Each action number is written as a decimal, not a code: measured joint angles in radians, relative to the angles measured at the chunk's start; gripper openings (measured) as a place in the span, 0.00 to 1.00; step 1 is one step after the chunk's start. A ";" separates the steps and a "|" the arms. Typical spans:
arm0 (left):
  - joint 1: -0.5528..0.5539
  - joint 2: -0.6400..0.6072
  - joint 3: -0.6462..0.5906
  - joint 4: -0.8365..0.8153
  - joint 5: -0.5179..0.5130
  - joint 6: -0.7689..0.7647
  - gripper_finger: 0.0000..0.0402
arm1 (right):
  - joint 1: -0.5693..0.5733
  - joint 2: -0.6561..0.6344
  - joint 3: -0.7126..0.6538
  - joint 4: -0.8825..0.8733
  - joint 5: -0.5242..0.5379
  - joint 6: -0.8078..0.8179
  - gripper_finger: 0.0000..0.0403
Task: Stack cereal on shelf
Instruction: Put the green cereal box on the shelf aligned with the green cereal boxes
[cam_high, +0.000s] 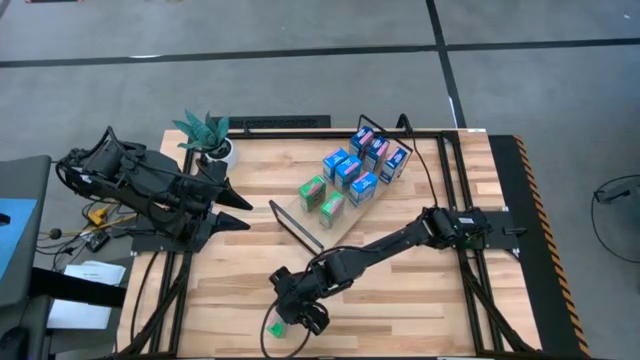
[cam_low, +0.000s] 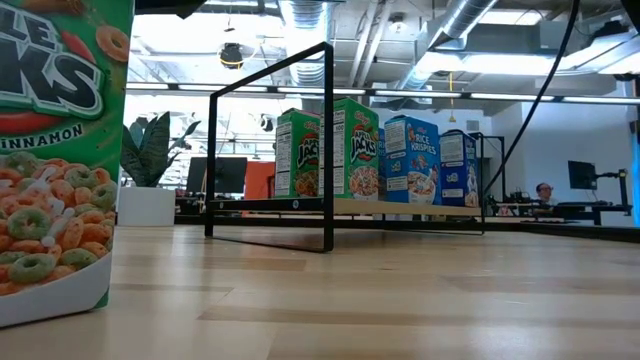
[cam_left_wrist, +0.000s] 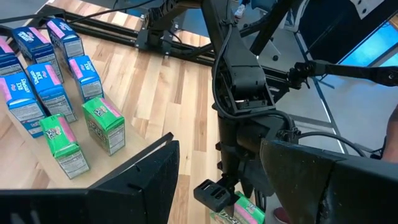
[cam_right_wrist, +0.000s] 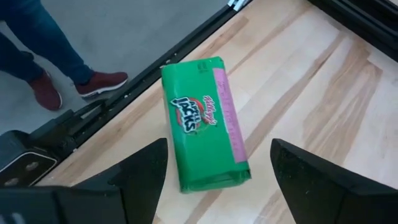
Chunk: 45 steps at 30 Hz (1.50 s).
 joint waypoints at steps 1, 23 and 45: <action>0.000 0.000 0.000 0.000 0.000 0.000 0.54 | 0.000 0.000 0.000 -0.001 0.000 0.000 0.76; 0.000 0.000 0.000 0.000 -0.004 0.000 0.54 | 0.001 0.000 -0.001 -0.001 -0.003 0.027 0.73; 0.000 0.000 0.000 0.000 -0.004 0.000 0.54 | 0.000 0.000 -0.001 -0.001 -0.019 0.027 0.51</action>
